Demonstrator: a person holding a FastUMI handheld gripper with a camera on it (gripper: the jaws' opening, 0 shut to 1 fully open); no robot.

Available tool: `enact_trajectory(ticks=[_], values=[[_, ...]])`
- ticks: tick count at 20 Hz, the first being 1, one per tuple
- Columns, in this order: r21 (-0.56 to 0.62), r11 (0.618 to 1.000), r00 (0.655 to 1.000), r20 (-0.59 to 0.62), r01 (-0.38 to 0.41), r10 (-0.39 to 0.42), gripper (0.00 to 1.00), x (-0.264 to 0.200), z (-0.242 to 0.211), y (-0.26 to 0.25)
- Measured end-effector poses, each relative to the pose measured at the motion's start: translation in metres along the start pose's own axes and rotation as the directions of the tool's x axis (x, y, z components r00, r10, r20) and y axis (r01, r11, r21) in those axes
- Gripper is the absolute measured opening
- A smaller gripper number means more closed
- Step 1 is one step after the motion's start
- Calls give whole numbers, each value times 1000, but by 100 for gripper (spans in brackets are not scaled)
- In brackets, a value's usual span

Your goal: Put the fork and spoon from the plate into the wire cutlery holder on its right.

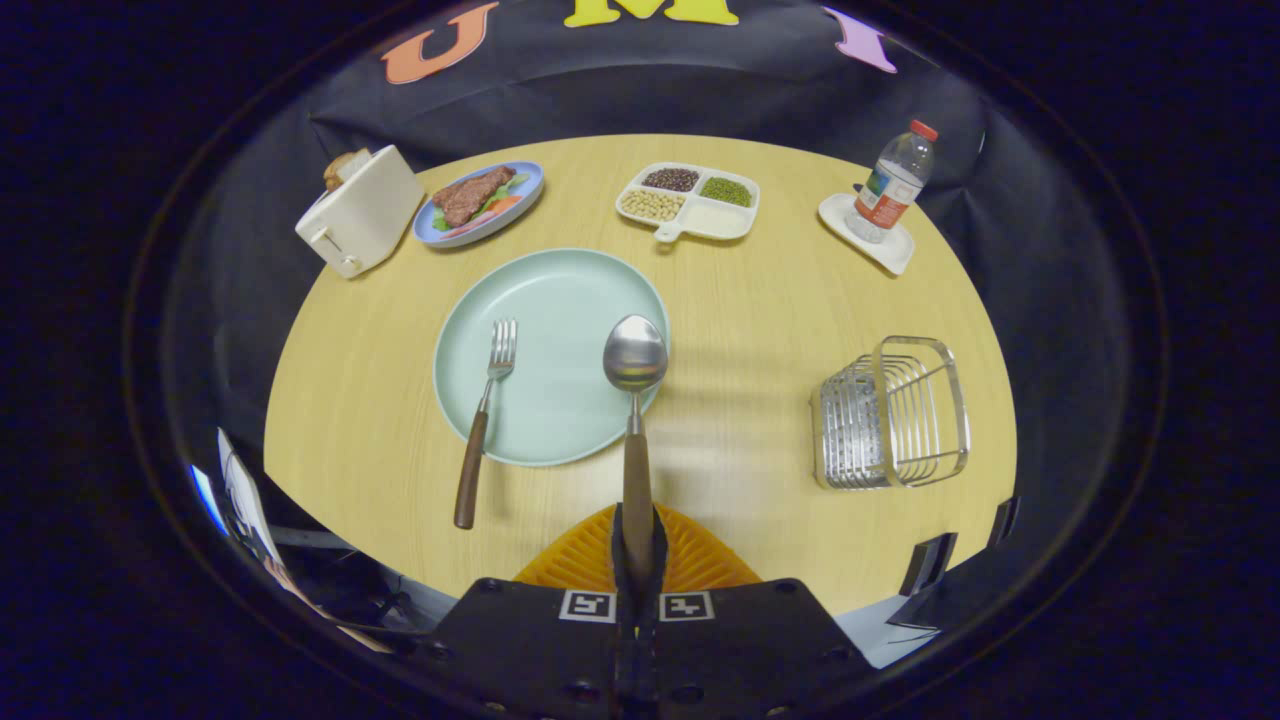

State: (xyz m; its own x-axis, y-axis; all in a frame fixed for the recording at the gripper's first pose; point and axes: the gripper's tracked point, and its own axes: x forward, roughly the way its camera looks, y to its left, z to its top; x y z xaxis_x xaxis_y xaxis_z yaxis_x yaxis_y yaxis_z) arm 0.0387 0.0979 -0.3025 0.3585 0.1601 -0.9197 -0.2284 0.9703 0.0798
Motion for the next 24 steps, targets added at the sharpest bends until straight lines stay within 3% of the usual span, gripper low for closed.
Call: enact_trajectory(ticks=[10,15,24], values=[[109,994,997,73,30,-38,1,-76,-13,-84],[142,987,994,63,80,-90,1,-78,-19,-132],[142,988,998,16,57,-60,2,-63,-26,-162]])
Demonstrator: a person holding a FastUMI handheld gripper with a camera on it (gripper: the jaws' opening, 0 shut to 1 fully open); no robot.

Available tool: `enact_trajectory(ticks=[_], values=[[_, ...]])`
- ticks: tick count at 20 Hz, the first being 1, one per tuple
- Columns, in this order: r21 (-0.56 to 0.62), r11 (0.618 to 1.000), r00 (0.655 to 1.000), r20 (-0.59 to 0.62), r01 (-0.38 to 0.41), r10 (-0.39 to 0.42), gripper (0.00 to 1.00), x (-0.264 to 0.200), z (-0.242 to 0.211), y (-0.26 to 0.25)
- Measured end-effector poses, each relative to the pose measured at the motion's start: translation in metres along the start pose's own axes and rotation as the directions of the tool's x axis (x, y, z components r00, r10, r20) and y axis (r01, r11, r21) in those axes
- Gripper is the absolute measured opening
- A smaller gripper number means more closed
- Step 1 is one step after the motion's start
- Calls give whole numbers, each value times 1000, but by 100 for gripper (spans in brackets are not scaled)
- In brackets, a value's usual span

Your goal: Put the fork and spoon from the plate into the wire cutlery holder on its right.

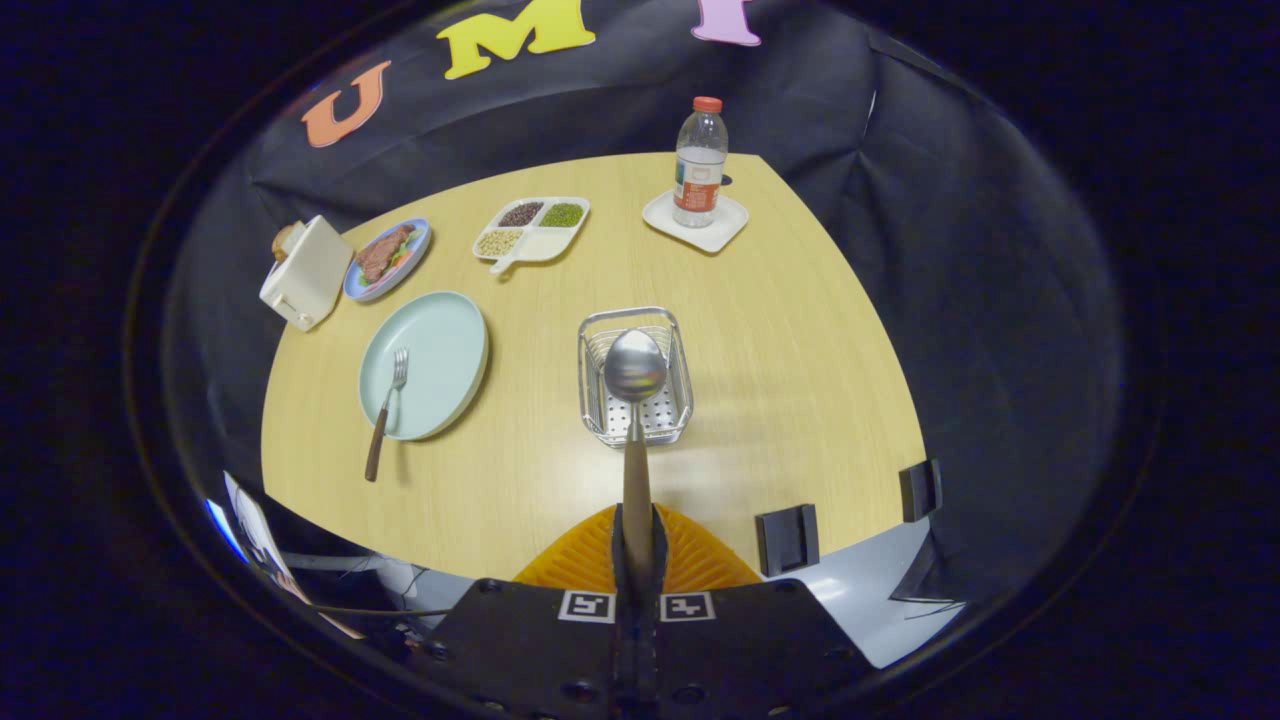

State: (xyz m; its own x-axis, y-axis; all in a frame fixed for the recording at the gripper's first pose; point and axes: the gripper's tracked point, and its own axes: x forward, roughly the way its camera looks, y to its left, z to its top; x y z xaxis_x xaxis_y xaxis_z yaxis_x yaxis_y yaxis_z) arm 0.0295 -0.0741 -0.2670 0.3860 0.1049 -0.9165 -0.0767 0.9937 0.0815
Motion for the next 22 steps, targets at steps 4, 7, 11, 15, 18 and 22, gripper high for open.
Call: enact_trajectory(ticks=[4,7,11,15,18,22], values=[[-23,1000,1000,5,6,-6,5,9,10,-7],[-34,999,999,29,14,-13,7,14,25,-11],[-48,998,998,52,32,-29,11,18,38,-15],[-61,998,999,44,34,-31,28,15,39,-9],[-77,996,996,75,48,-42,43,10,48,2],[-97,994,993,111,60,-49,69,-3,58,25]])
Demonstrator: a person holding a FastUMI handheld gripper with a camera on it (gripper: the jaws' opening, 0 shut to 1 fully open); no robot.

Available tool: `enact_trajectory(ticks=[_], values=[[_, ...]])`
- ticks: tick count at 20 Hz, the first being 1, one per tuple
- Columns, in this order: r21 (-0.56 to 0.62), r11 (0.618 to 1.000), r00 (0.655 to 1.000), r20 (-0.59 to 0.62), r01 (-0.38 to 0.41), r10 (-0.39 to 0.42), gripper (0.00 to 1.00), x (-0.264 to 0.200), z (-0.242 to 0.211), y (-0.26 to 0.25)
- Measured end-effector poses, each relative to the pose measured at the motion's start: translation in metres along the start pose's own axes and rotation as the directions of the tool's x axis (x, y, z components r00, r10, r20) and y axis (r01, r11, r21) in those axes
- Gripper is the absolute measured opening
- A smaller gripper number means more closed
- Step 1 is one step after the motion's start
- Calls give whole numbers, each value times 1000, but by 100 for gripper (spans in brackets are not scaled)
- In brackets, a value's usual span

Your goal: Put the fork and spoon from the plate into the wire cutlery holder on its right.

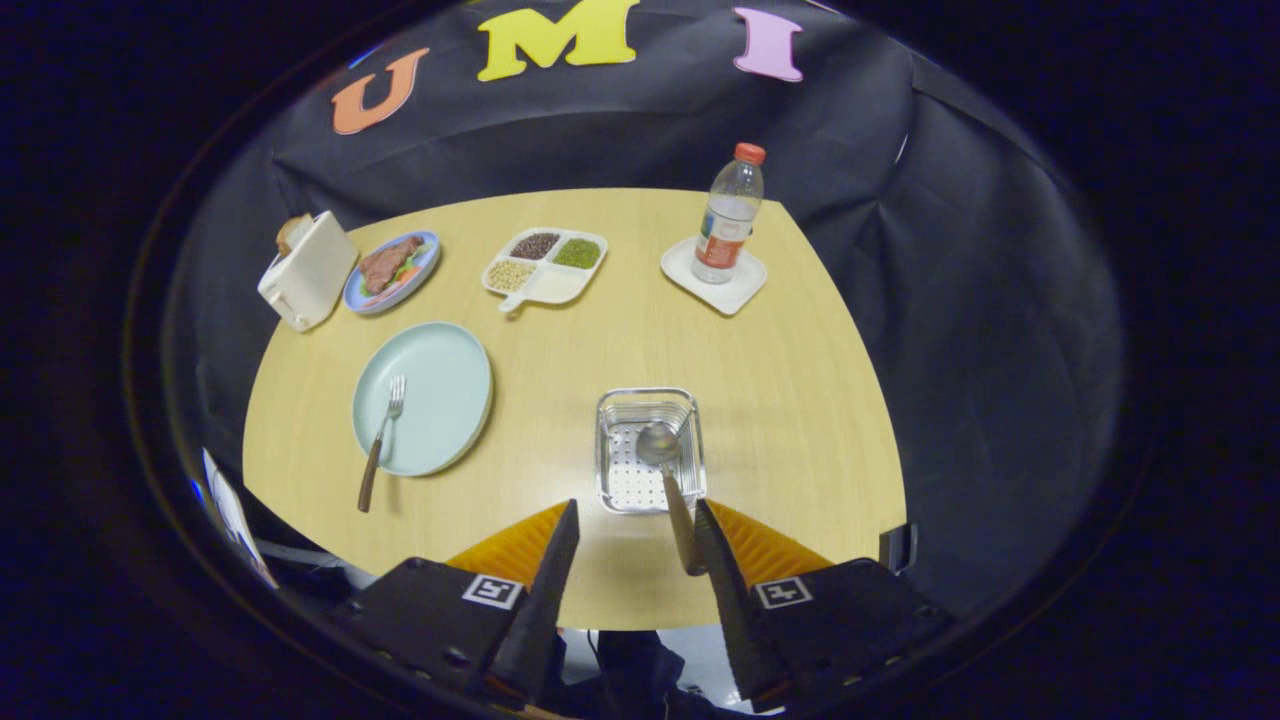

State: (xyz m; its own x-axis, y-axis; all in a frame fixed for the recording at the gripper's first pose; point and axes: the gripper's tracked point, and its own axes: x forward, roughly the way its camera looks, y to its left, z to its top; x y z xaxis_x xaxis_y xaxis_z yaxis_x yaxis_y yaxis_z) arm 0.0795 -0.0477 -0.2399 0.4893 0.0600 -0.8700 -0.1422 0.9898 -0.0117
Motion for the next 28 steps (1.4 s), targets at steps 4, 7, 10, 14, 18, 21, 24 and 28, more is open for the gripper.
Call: enact_trajectory(ticks=[4,7,10,14,18,21,24,28], values=[[-20,1000,1000,27,8,-7,85,-16,6,26],[-34,999,999,33,3,-2,90,-24,7,49],[-53,999,999,33,-7,9,91,-28,4,75],[-80,996,999,28,-33,36,91,-27,1,113],[-101,993,998,24,-56,59,92,-16,-6,150],[-109,991,997,12,-73,75,91,-6,-14,173],[-117,990,997,8,-79,81,92,4,-18,190],[-130,988,997,-12,-80,79,91,17,-26,208]])
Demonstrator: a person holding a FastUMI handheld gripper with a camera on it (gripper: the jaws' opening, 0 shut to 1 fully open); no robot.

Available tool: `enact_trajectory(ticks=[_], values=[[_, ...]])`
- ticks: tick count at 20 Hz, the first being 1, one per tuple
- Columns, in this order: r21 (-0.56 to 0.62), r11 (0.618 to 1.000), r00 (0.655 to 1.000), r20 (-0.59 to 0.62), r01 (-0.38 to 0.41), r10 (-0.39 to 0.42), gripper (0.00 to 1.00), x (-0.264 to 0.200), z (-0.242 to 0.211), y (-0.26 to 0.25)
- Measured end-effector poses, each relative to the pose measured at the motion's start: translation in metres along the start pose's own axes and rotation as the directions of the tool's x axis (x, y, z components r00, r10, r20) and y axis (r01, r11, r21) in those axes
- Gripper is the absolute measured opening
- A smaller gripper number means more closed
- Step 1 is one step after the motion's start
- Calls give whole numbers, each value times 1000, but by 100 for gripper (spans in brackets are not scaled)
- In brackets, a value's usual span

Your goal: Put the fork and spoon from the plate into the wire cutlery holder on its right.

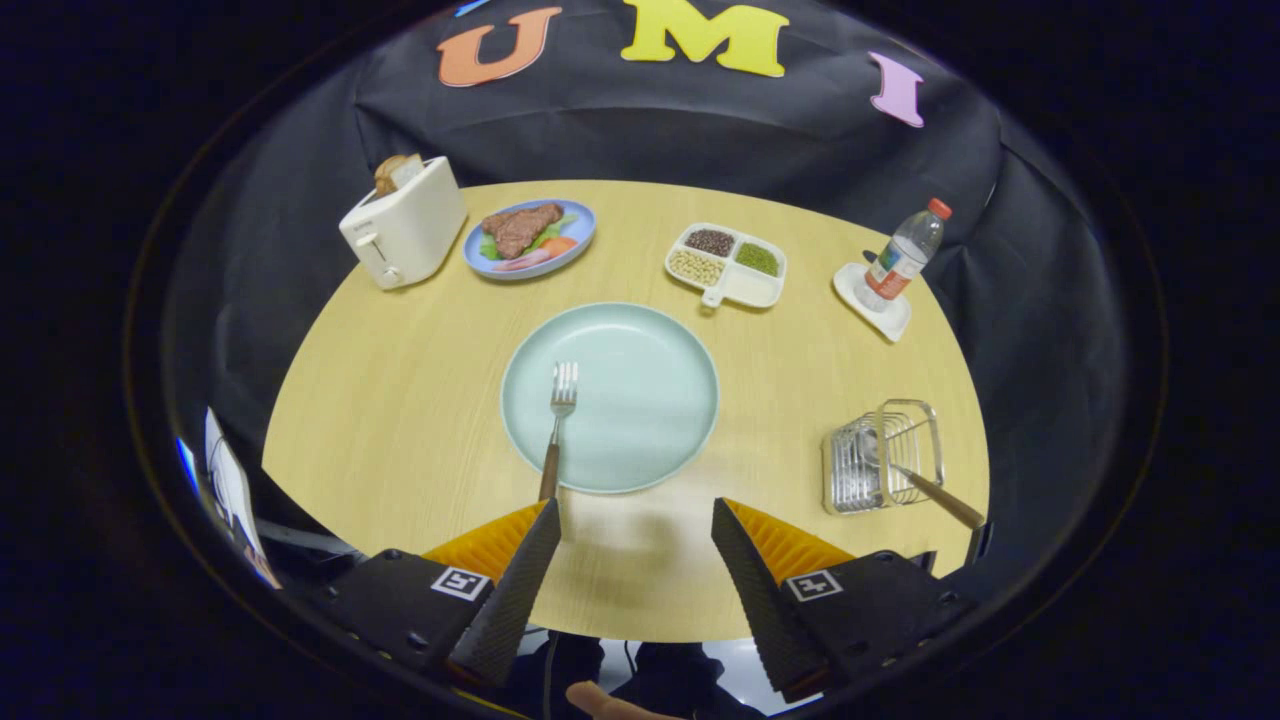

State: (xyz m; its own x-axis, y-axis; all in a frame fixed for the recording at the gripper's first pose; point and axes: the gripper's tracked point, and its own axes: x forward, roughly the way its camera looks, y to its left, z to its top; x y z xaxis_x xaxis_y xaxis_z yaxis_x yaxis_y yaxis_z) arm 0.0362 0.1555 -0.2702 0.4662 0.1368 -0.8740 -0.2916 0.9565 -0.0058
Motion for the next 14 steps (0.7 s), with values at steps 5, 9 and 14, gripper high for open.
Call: enact_trajectory(ticks=[5,9,14], values=[[-13,1000,998,-61,-16,15,92,17,-16,25],[18,999,992,-122,-31,33,92,36,-27,43],[110,994,976,-212,-20,43,91,67,-39,55]])
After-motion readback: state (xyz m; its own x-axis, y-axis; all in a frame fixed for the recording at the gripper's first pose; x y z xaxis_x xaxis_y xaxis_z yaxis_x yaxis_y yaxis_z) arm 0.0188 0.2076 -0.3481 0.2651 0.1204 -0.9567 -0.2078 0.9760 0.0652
